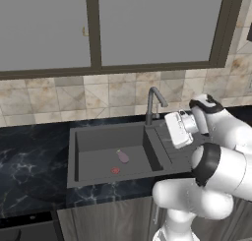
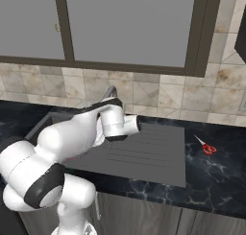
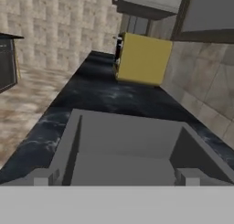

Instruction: Turn on the sink faucet. Then move the eggplant from the counter to the sink. Turn off the sink. Move the vegetable from the sink to the pot next to the stove. Finally move the pot to the front right burner.

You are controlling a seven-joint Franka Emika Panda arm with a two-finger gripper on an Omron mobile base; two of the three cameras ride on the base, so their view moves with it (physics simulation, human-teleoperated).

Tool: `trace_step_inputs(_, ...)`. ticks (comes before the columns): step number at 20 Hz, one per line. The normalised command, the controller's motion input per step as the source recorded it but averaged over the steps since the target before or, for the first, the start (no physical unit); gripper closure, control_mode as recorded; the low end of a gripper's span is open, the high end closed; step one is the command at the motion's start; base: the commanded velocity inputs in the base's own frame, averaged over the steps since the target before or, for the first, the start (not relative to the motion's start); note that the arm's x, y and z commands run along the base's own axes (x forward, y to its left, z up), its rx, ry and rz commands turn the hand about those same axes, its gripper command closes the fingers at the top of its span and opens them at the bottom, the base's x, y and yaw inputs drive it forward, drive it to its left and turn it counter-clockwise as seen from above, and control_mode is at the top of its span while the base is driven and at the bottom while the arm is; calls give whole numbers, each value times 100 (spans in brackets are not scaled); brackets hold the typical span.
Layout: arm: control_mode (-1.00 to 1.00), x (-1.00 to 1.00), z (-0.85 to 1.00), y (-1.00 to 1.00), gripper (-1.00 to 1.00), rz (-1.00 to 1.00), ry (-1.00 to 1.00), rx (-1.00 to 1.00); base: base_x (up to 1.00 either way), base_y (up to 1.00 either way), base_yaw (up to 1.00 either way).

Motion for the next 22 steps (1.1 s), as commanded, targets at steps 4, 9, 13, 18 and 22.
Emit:
trace_step_inputs(4, -100, -29, 42, 74, -100, -3, 1, -11, 0, 0, 0)
trace_step_inputs(9, -100, -8, 13, 60, -100, -11, 6, -11, 0, 0, 0)
trace_step_inputs(13, -100, 0, 0, 28, -100, -25, 16, -7, 0, 0, 0)
trace_step_inputs(18, -100, 15, -1, 16, -100, -30, 25, -4, 0, 0, 0)
trace_step_inputs(22, -100, 23, -3, 17, -100, -30, 29, -10, 0, 0, 0)
